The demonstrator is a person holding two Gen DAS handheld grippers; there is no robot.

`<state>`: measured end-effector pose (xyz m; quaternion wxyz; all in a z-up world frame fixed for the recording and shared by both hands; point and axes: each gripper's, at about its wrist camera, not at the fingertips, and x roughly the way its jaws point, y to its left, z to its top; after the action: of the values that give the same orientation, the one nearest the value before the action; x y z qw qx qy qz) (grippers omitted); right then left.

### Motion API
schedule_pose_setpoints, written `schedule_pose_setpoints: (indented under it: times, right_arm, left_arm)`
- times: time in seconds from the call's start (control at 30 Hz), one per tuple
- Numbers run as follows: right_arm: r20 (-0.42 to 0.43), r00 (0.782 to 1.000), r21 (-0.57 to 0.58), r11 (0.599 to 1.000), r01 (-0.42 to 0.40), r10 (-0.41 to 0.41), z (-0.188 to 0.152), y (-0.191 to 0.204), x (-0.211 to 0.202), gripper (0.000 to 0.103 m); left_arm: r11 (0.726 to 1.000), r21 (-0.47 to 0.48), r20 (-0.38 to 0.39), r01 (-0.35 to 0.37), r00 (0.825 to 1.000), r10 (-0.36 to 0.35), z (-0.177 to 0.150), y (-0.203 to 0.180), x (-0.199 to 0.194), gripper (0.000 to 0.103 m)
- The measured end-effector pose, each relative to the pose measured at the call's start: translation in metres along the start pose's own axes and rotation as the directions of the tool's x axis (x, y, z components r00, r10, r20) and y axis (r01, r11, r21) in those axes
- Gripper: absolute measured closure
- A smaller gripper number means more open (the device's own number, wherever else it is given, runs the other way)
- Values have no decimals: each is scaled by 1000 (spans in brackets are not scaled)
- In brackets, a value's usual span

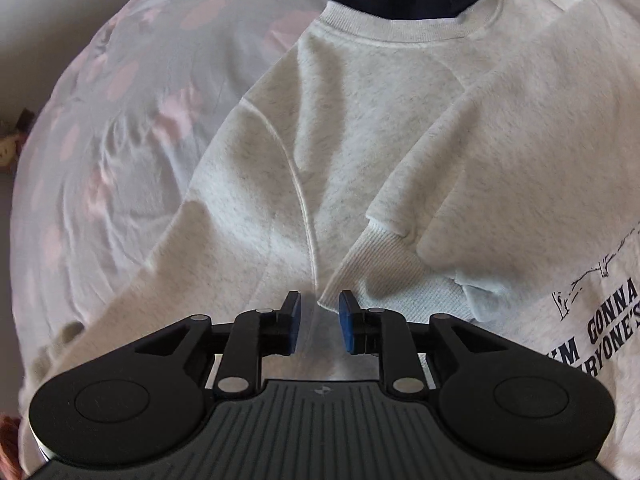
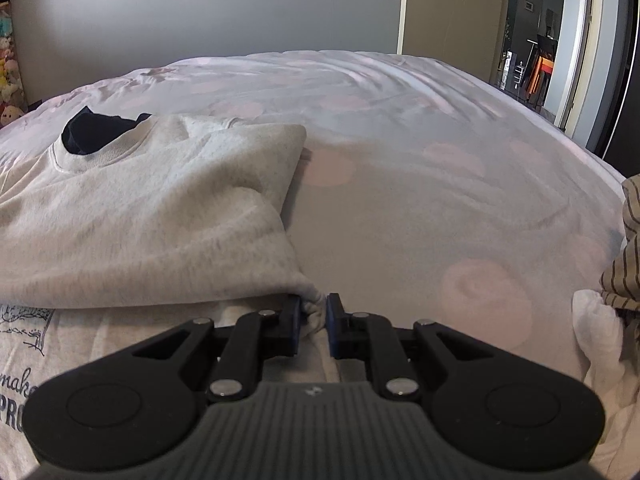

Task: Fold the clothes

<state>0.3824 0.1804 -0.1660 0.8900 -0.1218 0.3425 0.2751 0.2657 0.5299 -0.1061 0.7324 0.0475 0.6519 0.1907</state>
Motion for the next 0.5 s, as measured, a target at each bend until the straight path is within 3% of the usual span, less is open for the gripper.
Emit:
schedule_pose_setpoints:
  times: [0.1, 0.23, 0.33, 0.4, 0.5]
  right_arm:
    - [-28, 999, -54, 998, 14, -16, 2, 7, -2, 87]
    - [-83, 996, -98, 995, 19, -28, 7, 13, -2, 85]
    - [-160, 986, -166, 986, 11, -38, 18, 18, 4, 84]
    - [-204, 978, -199, 980, -3, -38, 29, 18, 9, 70]
    - [-207, 978, -203, 978, -45, 2, 44, 12, 12, 61]
  left_arm:
    - [996, 86, 48, 6, 999, -10, 23, -12, -23, 76]
    - [980, 187, 134, 68, 987, -93, 62, -41, -47, 67]
    - [951, 273, 191, 144, 961, -200, 95, -73, -61, 66]
    - [927, 334, 224, 171, 941, -254, 118, -94, -68, 63]
    - [887, 415, 261, 202, 908, -329, 154, -128, -69, 56]
